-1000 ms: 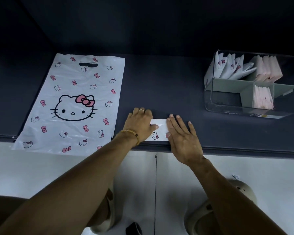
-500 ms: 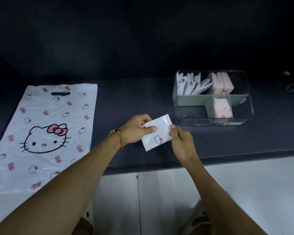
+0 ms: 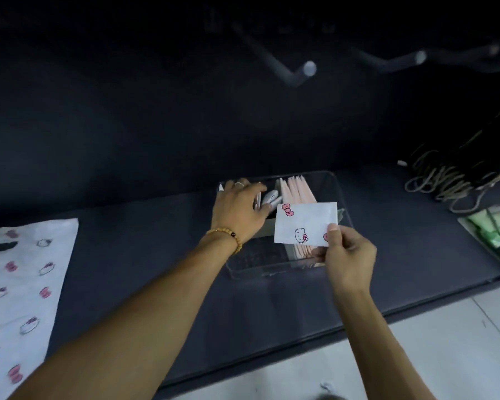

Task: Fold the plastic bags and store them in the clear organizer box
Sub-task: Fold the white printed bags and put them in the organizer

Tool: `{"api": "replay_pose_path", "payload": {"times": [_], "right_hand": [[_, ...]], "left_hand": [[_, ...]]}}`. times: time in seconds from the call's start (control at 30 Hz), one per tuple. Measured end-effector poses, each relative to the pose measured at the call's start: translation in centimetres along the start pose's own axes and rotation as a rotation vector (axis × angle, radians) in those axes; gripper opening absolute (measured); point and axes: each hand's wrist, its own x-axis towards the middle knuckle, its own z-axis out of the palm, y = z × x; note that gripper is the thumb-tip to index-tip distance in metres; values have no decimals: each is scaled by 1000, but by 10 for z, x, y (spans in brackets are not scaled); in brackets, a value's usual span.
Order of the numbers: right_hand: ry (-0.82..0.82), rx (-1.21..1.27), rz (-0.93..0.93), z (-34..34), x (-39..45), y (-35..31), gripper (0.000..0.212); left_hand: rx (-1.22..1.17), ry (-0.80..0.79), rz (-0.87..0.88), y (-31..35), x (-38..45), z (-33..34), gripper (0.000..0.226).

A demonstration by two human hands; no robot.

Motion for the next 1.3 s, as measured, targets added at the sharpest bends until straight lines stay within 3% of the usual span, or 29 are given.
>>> {"api": "replay_pose_path", "payload": {"times": [0.1, 0.2, 0.3, 0.37, 0.5, 0.57, 0.63, 0.8, 1.0, 1.17, 1.3], "right_hand": [[-17, 9, -44, 8, 10, -5, 21], [-67, -81, -115, 27, 20, -17, 20], [-56, -479, -394, 48, 33, -30, 36], [-71, -707, -533, 65, 36, -38, 33], [-218, -946, -468, 96, 39, -37, 29], [-424, -842, -276, 107, 40, -32, 29], [-514, -689, -169, 112, 40, -26, 29], [-471, -555, -122, 113, 37, -23, 23], [-265, -411, -174, 95, 9, -41, 20], [-333, -253, -156, 100, -51, -59, 21], [-496, -214, -160, 125, -126, -62, 25]], "left_hand": [[282, 15, 40, -7, 4, 7, 28], [271, 139, -71, -19, -1, 2, 19], [183, 173, -139, -24, -8, -2, 18], [147, 199, -145, -22, -13, -4, 18], [97, 193, -112, -22, -19, -4, 17], [88, 173, -89, -24, -20, -3, 14], [61, 149, -75, -26, -21, -2, 14], [-150, 129, -122, -29, -24, -5, 15], [-572, 261, -422, -35, -49, -31, 20], [-921, 359, -615, -56, -105, -85, 17], [-920, 393, -657, -88, -183, -138, 16]]}}
